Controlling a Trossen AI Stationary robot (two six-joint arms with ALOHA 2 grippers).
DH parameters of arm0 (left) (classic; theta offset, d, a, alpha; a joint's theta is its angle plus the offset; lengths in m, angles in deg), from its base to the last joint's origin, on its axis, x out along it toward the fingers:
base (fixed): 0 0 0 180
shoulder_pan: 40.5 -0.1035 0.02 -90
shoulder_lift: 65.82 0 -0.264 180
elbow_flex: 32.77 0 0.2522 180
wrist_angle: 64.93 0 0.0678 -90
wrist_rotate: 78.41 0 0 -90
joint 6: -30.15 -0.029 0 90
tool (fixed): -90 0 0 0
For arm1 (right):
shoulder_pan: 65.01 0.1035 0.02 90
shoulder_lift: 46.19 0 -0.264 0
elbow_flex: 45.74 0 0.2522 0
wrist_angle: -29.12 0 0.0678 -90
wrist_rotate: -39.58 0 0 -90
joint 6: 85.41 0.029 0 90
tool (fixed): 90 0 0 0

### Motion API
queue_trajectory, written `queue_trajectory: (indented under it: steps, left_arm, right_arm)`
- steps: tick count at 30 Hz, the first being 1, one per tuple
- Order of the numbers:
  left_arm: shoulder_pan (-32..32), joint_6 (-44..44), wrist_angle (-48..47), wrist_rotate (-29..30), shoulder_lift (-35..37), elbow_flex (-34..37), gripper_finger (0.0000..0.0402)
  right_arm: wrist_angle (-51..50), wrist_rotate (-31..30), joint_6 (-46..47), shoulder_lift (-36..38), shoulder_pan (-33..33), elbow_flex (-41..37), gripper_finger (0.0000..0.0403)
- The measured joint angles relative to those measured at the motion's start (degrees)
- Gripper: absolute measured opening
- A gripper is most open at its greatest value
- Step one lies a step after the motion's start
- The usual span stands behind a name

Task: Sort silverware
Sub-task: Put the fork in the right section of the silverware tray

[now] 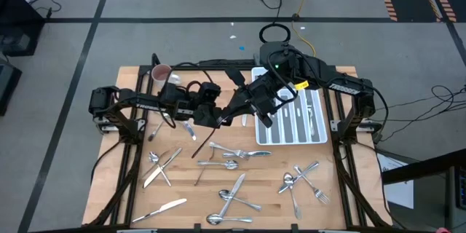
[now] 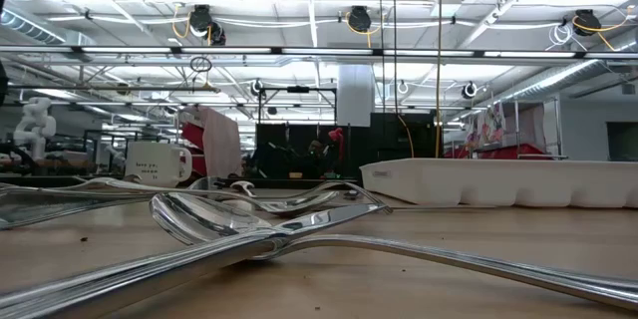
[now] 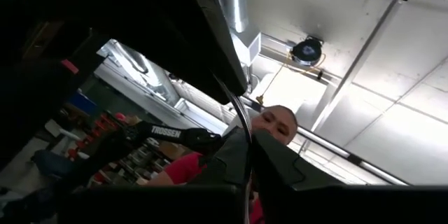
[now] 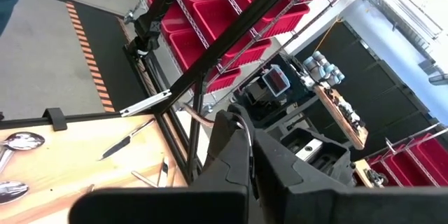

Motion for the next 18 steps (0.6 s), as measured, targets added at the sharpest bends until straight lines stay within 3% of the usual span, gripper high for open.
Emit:
queue_trajectory:
  steps: [11,18]
  left_arm:
    - [-0.11,0.15,-1.10,0.64,-0.15,0.00,0.0137]
    - [-0.50,0.17,-0.57,0.76,-0.22,0.00,0.0166]
  right_arm:
    - [0.40,-0.75,1.15,-0.07,0.02,0.00,0.0001]
    - [0.37,-0.96,1.14,-0.01,0.04,-0.02,0.0001]
